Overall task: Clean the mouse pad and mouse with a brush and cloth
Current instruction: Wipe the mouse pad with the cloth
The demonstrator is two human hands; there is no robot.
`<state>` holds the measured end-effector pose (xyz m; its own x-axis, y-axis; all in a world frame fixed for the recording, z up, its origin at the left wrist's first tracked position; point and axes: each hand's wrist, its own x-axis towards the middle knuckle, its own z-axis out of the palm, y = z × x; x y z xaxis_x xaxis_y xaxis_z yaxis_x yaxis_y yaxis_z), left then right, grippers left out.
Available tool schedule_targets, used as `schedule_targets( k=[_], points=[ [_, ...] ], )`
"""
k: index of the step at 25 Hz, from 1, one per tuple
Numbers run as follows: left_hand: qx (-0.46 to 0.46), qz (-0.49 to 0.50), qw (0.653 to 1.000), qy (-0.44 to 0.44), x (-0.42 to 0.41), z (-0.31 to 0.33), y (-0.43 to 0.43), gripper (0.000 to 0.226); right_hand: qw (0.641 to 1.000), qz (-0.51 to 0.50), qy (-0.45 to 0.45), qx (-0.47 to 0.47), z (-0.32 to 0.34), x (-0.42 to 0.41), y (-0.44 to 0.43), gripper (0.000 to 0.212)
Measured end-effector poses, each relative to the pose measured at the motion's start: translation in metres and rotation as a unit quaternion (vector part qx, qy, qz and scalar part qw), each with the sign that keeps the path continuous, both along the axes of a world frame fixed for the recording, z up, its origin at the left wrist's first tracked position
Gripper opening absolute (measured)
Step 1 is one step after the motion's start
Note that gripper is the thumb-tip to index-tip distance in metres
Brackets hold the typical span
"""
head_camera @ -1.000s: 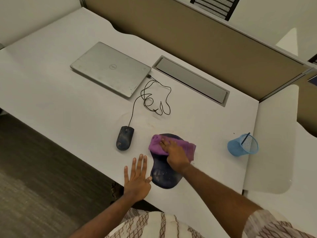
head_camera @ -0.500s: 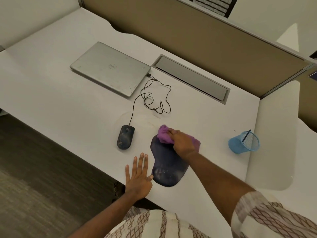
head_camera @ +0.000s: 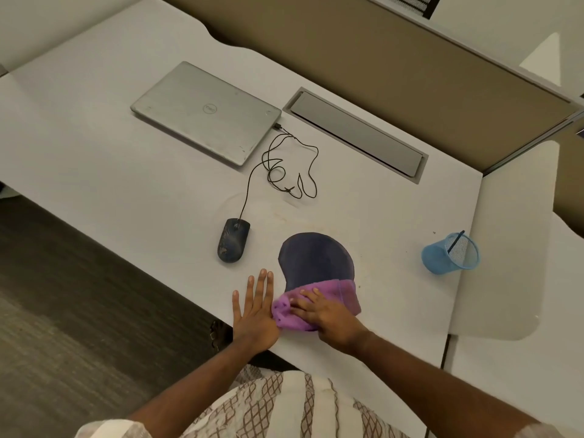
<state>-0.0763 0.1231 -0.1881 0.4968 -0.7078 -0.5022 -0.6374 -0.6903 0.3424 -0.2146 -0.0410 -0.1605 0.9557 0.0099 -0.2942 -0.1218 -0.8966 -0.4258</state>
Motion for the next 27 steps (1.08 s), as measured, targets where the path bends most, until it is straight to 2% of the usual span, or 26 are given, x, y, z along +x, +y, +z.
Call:
schedule_targets(
  k=[3,6,12,18,20,22,24,27],
  points=[
    [0.007,0.0,1.0,-0.004,0.0,-0.001,0.0,0.089,0.995,0.092,0.002,-0.028,0.006,-0.024,-0.013,0.063],
    [0.005,0.004,1.0,0.007,0.001,0.0,-0.001,0.088,0.994,0.099,0.009,-0.037,0.008,-0.031,-0.019,0.06],
    [0.019,-0.006,1.0,0.009,0.002,-0.001,-0.001,0.085,0.998,-0.035,0.016,-0.055,-0.003,-0.005,0.012,0.058],
    [0.034,-0.016,0.999,0.025,0.004,0.003,-0.003,0.096,0.979,-0.191,0.064,-0.036,-0.005,0.028,0.032,0.053],
    [0.034,-0.015,0.999,0.019,0.004,0.004,-0.002,0.095,0.986,-0.154,0.052,-0.048,-0.003,0.027,0.032,0.051],
    [0.032,-0.015,0.999,0.019,0.003,0.004,-0.002,0.091,0.998,-0.037,0.022,-0.054,0.002,0.013,0.019,0.054],
    [0.024,-0.007,0.999,0.021,0.002,0.003,-0.002,0.085,0.995,0.079,0.011,-0.065,0.005,-0.005,0.001,0.058],
    [0.023,0.0,1.0,0.021,0.002,0.003,-0.003,0.084,0.988,0.138,0.02,-0.062,0.01,-0.024,-0.016,0.059]
  ],
)
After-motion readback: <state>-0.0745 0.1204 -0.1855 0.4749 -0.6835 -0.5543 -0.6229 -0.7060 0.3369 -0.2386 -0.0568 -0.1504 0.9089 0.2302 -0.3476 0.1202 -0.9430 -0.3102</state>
